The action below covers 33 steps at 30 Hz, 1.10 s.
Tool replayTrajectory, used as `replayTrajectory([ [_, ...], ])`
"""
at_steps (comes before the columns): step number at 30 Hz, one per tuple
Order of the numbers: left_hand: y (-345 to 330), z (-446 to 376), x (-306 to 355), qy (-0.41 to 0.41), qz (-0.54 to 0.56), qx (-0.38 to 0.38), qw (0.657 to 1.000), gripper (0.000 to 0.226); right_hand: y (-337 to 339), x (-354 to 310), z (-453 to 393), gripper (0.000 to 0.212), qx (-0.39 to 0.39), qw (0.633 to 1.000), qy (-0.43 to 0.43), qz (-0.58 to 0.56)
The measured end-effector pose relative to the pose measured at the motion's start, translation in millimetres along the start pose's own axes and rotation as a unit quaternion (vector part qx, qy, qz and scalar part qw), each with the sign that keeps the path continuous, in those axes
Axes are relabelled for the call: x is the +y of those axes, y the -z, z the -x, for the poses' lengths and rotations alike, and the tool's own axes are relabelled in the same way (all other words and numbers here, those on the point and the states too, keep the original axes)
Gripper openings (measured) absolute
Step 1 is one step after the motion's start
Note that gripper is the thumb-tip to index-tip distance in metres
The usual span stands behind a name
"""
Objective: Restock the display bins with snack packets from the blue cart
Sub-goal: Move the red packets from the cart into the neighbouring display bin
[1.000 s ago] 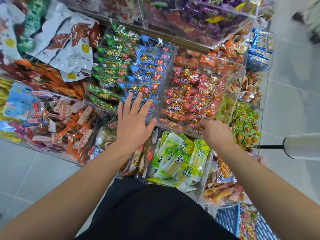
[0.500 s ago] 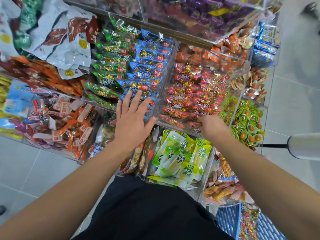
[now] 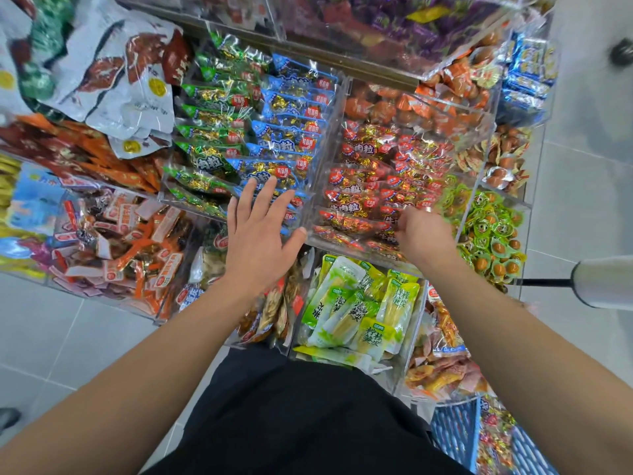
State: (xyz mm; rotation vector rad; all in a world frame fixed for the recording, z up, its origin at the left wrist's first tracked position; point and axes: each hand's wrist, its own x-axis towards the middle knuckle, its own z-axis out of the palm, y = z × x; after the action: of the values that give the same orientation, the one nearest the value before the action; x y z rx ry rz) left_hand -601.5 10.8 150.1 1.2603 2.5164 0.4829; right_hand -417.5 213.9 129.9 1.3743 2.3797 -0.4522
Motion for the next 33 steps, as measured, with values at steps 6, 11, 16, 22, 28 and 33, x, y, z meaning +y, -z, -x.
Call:
replayTrajectory([
  [6,0,0,0,-0.005,0.003,0.005,1.000,0.060,4,2,14,0.014,0.115,0.992,0.023,-0.042],
  [11,-1,0,-1,-0.006,0.006,0.010,1.000,0.059,3,8,20,0.038,-0.030,0.995,0.080,-0.049],
  [16,2,0,-1,-0.010,0.013,0.005,1.000,0.059,-12,6,9,0.041,-0.015,0.996,0.079,-0.022],
  [22,6,0,1,-0.006,0.006,-0.011,1.000,0.059,-11,2,10,0.040,-0.003,0.999,0.054,-0.001],
  [28,24,7,11,-0.006,0.037,-0.031,0.999,0.060,6,6,44,0.046,0.026,0.998,0.056,-0.011],
  [33,32,41,32,-0.037,0.101,-0.026,0.994,0.051,1,-5,102,0.051,0.087,0.986,0.043,-0.134],
])
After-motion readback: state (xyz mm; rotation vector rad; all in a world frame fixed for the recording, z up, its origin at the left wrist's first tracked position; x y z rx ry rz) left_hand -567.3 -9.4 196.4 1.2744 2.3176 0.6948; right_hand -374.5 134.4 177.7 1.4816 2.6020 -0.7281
